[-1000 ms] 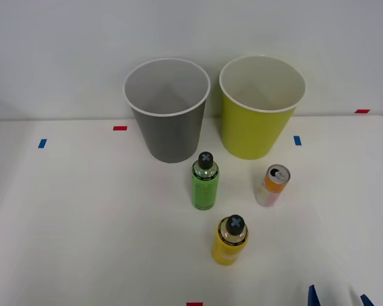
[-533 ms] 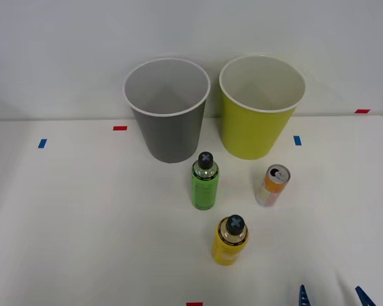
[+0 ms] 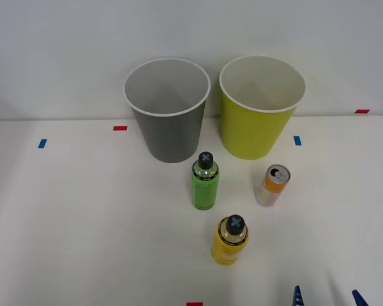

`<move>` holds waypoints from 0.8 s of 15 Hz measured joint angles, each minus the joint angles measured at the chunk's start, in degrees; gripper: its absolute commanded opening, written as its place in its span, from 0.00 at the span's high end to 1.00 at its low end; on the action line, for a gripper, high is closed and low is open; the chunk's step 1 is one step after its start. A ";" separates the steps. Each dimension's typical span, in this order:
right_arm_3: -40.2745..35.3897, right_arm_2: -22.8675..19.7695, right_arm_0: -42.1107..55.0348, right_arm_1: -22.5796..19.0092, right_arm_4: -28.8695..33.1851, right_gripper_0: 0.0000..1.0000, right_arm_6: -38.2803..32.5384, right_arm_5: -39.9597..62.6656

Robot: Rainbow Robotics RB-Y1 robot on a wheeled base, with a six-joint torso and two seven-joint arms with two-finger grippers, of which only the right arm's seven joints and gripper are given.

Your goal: Put cans in the gray bin, plastic bottles in the light green bin

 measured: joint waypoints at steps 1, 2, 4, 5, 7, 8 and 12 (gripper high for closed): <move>0.01 0.17 0.11 -0.01 -0.33 0.00 0.28 -0.08; 0.01 0.26 0.18 -0.01 -0.47 0.00 0.46 -0.12; 0.01 0.36 0.22 -0.16 -0.36 0.00 0.83 -0.11; 0.01 0.38 0.22 -0.23 -0.28 0.00 0.89 -0.11; 0.01 0.40 0.23 -0.27 -0.23 0.00 0.92 -0.10; 0.01 0.40 0.23 -0.28 -0.22 0.00 0.92 -0.10; 0.02 0.40 0.23 -0.28 -0.21 0.00 0.93 -0.10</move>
